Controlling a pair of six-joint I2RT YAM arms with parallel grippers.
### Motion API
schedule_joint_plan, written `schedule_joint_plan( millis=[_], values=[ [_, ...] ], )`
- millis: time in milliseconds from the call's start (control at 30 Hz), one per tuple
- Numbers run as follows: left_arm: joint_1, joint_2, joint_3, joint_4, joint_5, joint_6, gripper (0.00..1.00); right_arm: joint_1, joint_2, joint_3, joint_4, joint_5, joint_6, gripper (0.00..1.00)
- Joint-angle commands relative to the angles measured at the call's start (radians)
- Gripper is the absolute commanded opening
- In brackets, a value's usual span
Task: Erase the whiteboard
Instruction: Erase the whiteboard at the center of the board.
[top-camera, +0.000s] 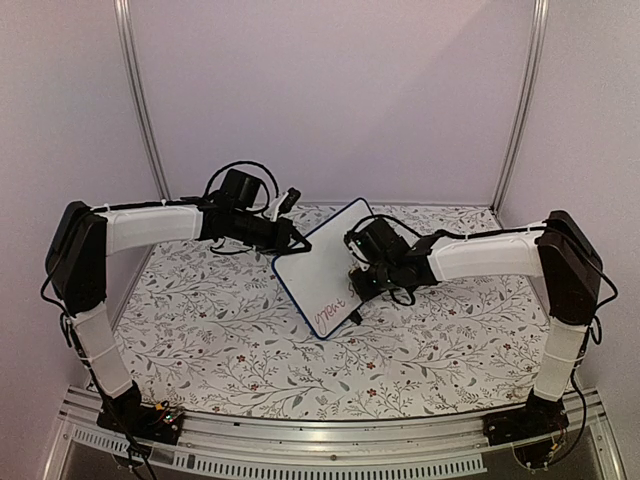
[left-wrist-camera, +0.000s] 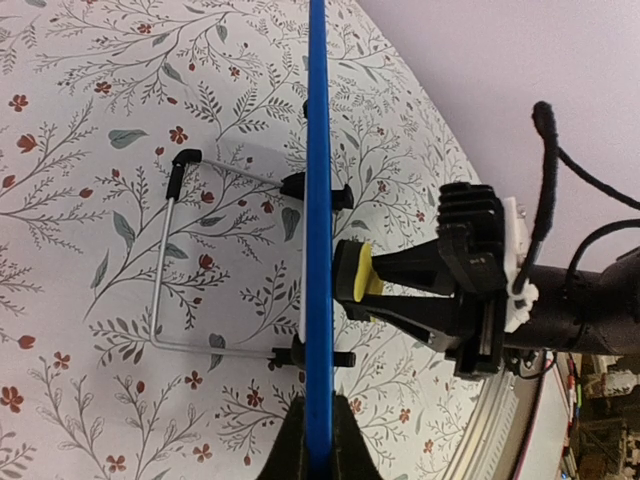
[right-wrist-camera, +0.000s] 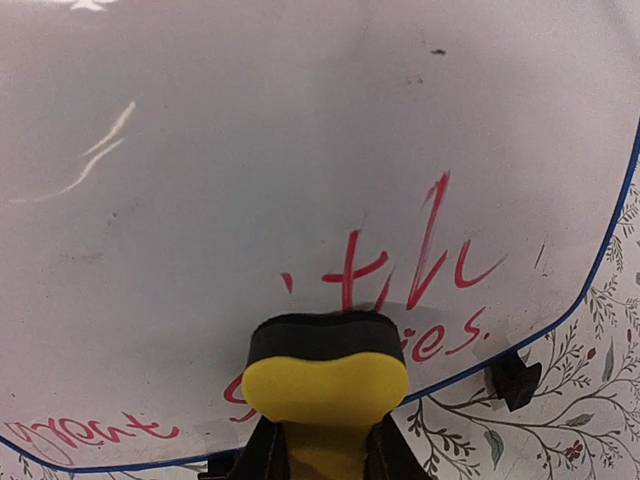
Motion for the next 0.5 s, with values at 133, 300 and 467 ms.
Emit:
schedule_joint_plan(
  millis=[133,300,467],
  values=[
    [-0.033,-0.013,0.001,-0.043,0.031,0.051,0.0,-0.011,-0.001,-0.025,-0.016,-0.002,0.007,0.16],
    [-0.033,-0.015,0.001,-0.043,0.031,0.05,0.0,-0.015,0.022,0.059,-0.015,-0.006,-0.009,0.16],
    [-0.033,-0.016,0.001,-0.043,0.028,0.053,0.0,-0.02,0.059,0.149,-0.017,-0.015,-0.031,0.16]
  ],
)
